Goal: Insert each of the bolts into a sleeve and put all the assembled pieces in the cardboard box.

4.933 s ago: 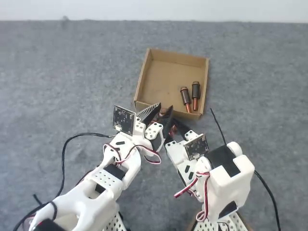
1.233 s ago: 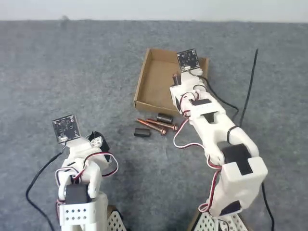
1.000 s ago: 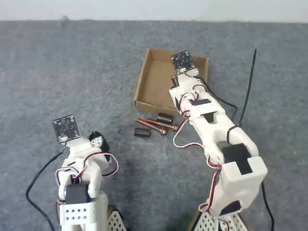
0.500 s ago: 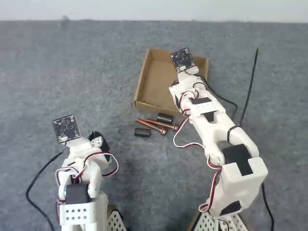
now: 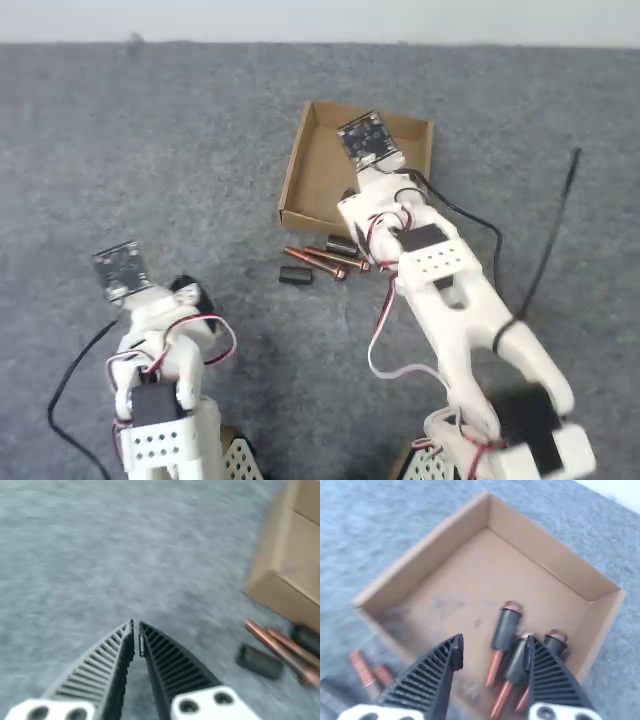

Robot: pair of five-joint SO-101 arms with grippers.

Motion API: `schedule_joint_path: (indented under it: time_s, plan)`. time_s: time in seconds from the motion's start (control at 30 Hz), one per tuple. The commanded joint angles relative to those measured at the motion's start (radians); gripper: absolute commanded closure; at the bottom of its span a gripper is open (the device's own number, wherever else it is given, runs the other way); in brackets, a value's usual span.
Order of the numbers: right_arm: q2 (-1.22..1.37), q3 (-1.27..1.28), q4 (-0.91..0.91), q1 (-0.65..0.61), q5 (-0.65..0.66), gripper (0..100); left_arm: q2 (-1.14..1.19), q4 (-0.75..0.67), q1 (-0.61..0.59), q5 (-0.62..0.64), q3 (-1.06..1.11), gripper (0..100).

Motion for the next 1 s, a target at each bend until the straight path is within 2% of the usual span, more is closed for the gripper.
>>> schedule_joint_path:
  time_s: [0.0, 0.13, 0.33, 0.53, 0.67, 0.97]
  plan:
    - [-0.128, -0.006, 0.143, -0.077, 0.008, 82.7, -0.025, -0.041, -0.097, -0.005, -0.018, 99]
    - [-0.154, -0.006, 0.236, -0.173, 0.008, 82.6, -0.020, -0.037, -0.124, -0.005, -0.018, 99]
    - [-0.153, -0.006, 0.242, -0.286, 0.015, 82.6, -0.020, -0.018, -0.120, -0.006, -0.018, 99]
    - [-0.142, -0.006, 0.243, -0.320, 0.026, 82.7, -0.020, -0.018, -0.120, -0.006, -0.018, 99]
    - [-0.071, -0.006, 0.248, -0.321, 0.144, 82.7, -0.020, -0.018, -0.120, -0.006, -0.018, 99]
    - [0.039, -0.006, 0.239, -0.343, 0.292, 82.7, -0.020, -0.018, -0.120, -0.006, -0.018, 99]
